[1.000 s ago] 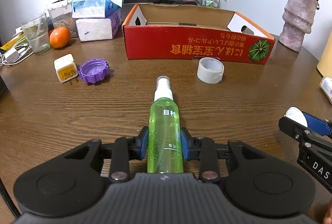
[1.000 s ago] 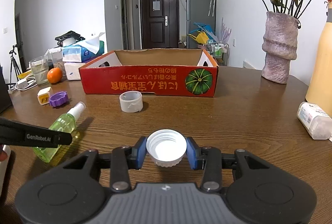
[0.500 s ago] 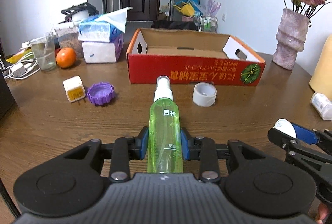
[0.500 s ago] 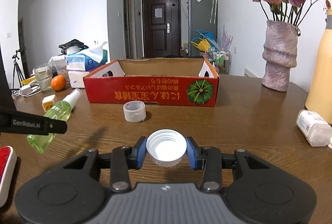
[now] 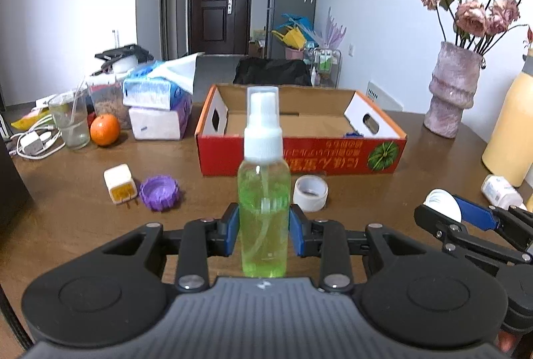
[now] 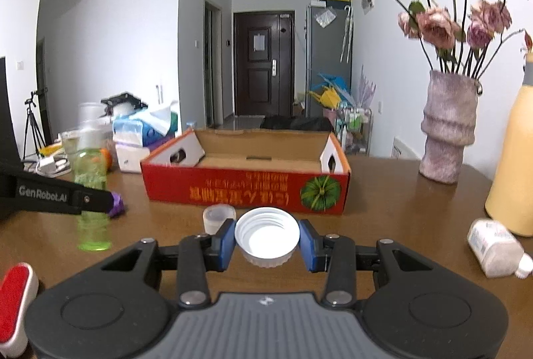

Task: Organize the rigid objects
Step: 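Carry the green spray bottle and white cap over the red box with both tools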

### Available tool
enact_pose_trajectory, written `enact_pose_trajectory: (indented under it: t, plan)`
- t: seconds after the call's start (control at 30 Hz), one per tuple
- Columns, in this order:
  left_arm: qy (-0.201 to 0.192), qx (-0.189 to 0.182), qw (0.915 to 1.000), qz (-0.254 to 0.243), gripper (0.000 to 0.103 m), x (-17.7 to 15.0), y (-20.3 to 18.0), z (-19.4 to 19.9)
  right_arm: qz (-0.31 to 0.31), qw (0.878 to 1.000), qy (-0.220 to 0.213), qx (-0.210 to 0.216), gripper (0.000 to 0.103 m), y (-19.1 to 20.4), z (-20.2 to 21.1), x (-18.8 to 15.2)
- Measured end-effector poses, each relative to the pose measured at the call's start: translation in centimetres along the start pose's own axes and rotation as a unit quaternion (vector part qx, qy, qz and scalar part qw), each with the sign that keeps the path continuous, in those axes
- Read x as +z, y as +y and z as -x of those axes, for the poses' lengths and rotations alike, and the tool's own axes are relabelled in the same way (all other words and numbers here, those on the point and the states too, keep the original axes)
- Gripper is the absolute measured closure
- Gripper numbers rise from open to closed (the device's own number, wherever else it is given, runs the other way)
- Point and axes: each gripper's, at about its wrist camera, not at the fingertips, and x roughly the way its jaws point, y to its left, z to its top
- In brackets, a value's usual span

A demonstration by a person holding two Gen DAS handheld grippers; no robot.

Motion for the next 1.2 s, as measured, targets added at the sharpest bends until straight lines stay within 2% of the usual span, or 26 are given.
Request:
enact_pose_trajectory:
  t: [0.5, 0.8, 1.2]
  plan:
    - [-0.008, -0.001, 1.0, 0.003, 0.071, 3.6, -0.6, -1.6, -0.019, 0.999, -0.028, -0.006, 0.064, -1.2, -2.7, 3.7]
    - [-0.003, 0.0, 1.0, 0.004, 0.071, 5.7, -0.6, -4.9, -0.029, 0.999, -0.042, -0.015, 0.064, -1.8, -5.7, 5.5]
    - [0.002, 0.0, 0.9998, 0.019, 0.071, 9.4, -0.4, -9.9, -0.031, 0.999, -0.033, -0.006, 0.064, -1.7, -10.7, 7.2]
